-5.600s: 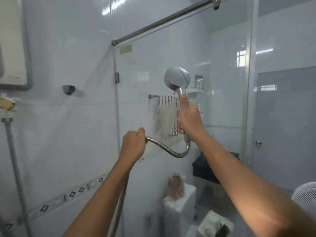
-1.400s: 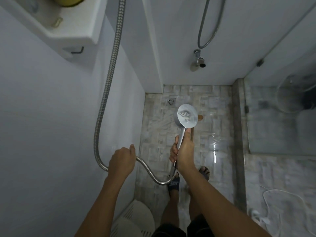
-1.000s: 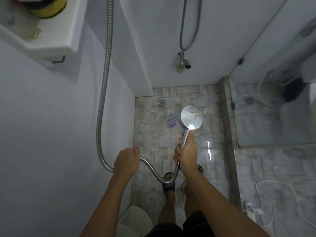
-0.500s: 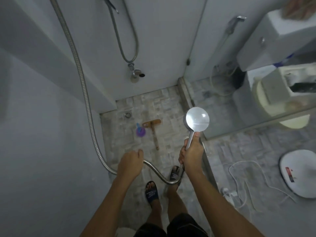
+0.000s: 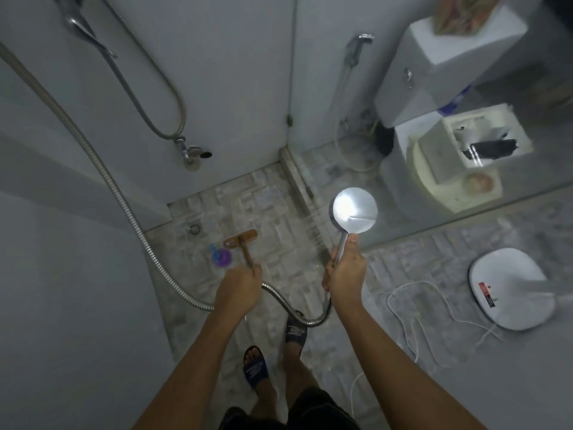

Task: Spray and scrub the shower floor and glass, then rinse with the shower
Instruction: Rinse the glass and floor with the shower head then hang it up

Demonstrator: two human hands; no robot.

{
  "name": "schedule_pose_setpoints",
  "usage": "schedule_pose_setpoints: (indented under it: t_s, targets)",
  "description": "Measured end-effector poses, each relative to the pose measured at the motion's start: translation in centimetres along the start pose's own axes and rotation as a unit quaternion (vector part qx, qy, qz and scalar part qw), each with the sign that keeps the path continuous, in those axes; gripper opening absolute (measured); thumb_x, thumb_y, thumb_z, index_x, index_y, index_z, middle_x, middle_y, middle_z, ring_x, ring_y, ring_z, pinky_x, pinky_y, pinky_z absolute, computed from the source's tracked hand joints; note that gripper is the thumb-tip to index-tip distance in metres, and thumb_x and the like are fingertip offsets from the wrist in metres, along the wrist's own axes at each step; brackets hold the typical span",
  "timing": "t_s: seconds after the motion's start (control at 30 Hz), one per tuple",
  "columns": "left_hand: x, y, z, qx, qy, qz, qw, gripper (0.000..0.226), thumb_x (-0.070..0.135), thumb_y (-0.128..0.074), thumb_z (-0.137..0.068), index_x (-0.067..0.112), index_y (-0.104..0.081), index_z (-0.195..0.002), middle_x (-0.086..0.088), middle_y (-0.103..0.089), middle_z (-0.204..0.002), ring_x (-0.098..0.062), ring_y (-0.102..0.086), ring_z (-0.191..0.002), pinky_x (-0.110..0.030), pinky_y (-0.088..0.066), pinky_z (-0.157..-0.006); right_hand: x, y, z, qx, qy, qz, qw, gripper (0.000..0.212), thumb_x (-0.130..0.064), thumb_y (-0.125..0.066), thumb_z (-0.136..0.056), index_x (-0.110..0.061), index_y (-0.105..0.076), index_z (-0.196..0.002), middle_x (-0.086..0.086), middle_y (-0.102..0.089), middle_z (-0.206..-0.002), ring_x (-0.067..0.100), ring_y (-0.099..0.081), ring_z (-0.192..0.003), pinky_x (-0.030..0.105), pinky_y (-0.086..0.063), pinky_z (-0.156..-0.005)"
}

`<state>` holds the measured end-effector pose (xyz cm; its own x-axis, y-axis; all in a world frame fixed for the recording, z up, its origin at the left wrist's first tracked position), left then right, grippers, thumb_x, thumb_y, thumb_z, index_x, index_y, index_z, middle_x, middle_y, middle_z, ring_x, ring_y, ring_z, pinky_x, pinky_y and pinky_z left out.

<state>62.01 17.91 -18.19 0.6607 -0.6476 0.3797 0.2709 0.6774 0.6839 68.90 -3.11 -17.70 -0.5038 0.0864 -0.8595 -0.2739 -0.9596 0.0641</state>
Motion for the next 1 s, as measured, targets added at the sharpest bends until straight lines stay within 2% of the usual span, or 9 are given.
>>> schedule_pose_setpoints:
  t_s: [0.1,0.27,0.37,0.5,0.57,0.63,0.73,0.83,1.0]
  targets:
    - [1.3,1.1,-1.0,0.001,0.018,-0.017,1.0,0.049,0.035,-0.034,-0.107,-0.003,-0.066,-0.105,-0.021,-0.069,-0.104,-0.036,-0.065,-0.1,-0.033,-0.043,-0.076,-1.2,0.1,-1.8,0.018,-0.011,-0.001,1.0,0.083,-0.08,-0.037,-0.081,0.001,-0.051,-0.072,0.012,-0.038,-0.058,0.02,-0.036,-0.045,0.029,-0.034,-0.045]
    - [2.2,3.8,-1.5,0.032,0.036,0.03,0.998,0.045,0.03,-0.038,-0.106,-0.005,-0.066,-0.101,-0.021,-0.069,-0.099,-0.036,-0.065,-0.097,-0.029,-0.04,-0.073,-4.2,-2.0,-3.4,-0.01,-0.003,-0.024,1.0,0.07,-0.077,-0.034,-0.084,-0.009,-0.05,-0.076,0.007,-0.033,-0.054,0.017,-0.033,-0.041,0.025,-0.029,-0.041]
    - [2.5,5.8,-2.1,0.056,0.021,0.074,0.996,0.049,0.028,-0.037,-0.106,-0.004,-0.069,-0.089,-0.017,-0.071,-0.09,-0.033,-0.067,-0.091,-0.029,-0.043,-0.071,-6.5,-3.9,-3.6,-0.024,0.021,-0.03,0.999,0.066,-0.074,-0.035,-0.086,-0.011,-0.052,-0.078,0.008,-0.034,-0.057,0.016,-0.033,-0.043,0.026,-0.03,-0.041]
    - [3.2,9.1,-2.8,0.08,0.002,0.073,0.994,0.046,0.023,-0.037,-0.107,-0.004,-0.063,-0.08,-0.023,-0.066,-0.086,-0.03,-0.061,-0.084,-0.031,-0.036,-0.068,-9.1,-6.7,-4.0,-0.033,0.04,-0.048,0.997,0.066,-0.073,-0.036,-0.088,-0.009,-0.05,-0.076,0.011,-0.033,-0.058,0.02,-0.032,-0.045,0.028,-0.029,-0.043]
    - [3.4,10.6,-3.3,0.098,-0.005,0.067,0.993,0.049,0.023,-0.037,-0.106,-0.002,-0.056,-0.069,-0.017,-0.058,-0.071,-0.028,-0.058,-0.078,-0.03,-0.033,-0.066,-10.2,-8.1,-4.2,-0.039,0.04,-0.055,0.997,0.064,-0.069,-0.035,-0.093,-0.008,-0.05,-0.076,0.008,-0.034,-0.053,0.018,-0.033,-0.042,0.027,-0.03,-0.044]
    - [3.7,12.0,-3.9,0.112,-0.017,0.079,0.99,0.051,0.021,-0.038,-0.106,-0.004,-0.053,-0.064,-0.017,-0.057,-0.066,-0.031,-0.06,-0.077,-0.033,-0.037,-0.066,-11.1,-9.3,-4.3,-0.038,0.048,-0.061,0.996,0.066,-0.072,-0.036,-0.091,-0.008,-0.05,-0.078,0.007,-0.034,-0.052,0.017,-0.033,-0.041,0.026,-0.03,-0.043]
    - [3.4,13.9,-5.2,0.118,-0.018,0.112,0.987,0.05,0.02,-0.04,-0.104,-0.013,-0.066,-0.076,-0.03,-0.068,-0.083,-0.038,-0.065,-0.084,-0.04,-0.046,-0.077,-12.4,-10.9,-4.3,-0.035,0.055,-0.072,0.995,0.072,-0.08,-0.037,-0.082,-0.01,-0.051,-0.077,0.007,-0.033,-0.053,0.017,-0.032,-0.043,0.027,-0.03,-0.043]
    - [3.0,15.7,-6.2,0.097,-0.034,0.081,0.991,0.035,0.018,-0.041,-0.105,-0.006,-0.065,-0.095,-0.029,-0.069,-0.098,-0.041,-0.065,-0.095,-0.041,-0.044,-0.079,-14.3,-13.1,-4.4,-0.03,0.079,-0.084,0.993,0.073,-0.08,-0.039,-0.081,-0.008,-0.05,-0.076,0.011,-0.032,-0.058,0.019,-0.032,-0.045,0.027,-0.029,-0.044]
    - [1.4,18.8,-7.4,0.103,0.007,0.141,0.985,0.047,0.029,-0.039,-0.107,-0.009,-0.066,-0.101,-0.027,-0.068,-0.1,-0.038,-0.064,-0.099,-0.027,-0.035,-0.072,-17.2,-17.1,-4.9,-0.023,0.116,-0.076,0.99,0.071,-0.077,-0.038,-0.085,-0.008,-0.048,-0.071,0.011,-0.034,-0.058,0.02,-0.033,-0.045,0.026,-0.03,-0.044]
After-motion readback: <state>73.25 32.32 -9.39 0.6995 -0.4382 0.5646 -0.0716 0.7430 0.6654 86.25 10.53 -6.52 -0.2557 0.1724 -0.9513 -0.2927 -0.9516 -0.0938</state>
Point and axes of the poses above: each hand's wrist, its own z-axis away from the middle knuckle, its own y-axis out of the back of the hand, x = y × z, the point moved 5 cm from there along -z, towards the middle knuckle
